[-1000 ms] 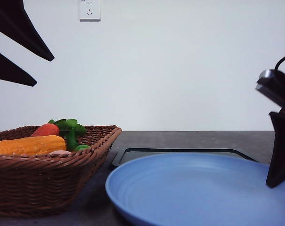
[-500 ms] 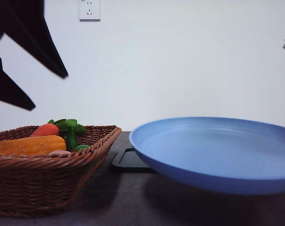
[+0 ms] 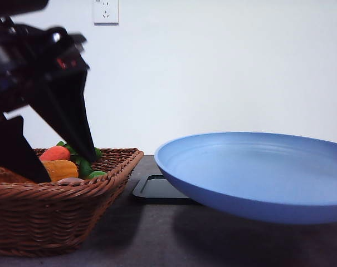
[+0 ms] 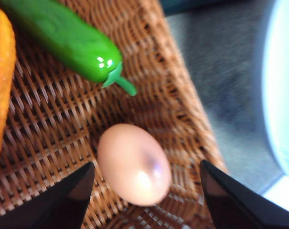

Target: Transfer egg from basket to plate and serve

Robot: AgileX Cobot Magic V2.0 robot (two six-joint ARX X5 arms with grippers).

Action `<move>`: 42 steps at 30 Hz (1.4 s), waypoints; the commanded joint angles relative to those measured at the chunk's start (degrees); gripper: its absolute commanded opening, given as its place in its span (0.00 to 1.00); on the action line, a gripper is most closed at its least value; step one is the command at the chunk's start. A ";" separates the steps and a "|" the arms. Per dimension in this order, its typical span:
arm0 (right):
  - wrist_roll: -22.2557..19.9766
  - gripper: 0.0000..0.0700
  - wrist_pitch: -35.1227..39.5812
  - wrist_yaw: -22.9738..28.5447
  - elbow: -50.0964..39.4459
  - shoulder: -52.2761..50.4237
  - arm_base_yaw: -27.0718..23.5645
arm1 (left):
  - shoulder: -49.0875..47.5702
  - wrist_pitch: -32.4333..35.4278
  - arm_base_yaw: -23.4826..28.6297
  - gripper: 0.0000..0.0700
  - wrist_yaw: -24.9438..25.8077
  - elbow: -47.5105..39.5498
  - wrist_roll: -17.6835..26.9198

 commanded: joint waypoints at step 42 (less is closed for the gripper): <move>-0.02 0.00 -2.71 -1.08 0.07 0.35 -0.02 | 7.27 -6.39 -3.24 0.24 10.59 21.48 3.77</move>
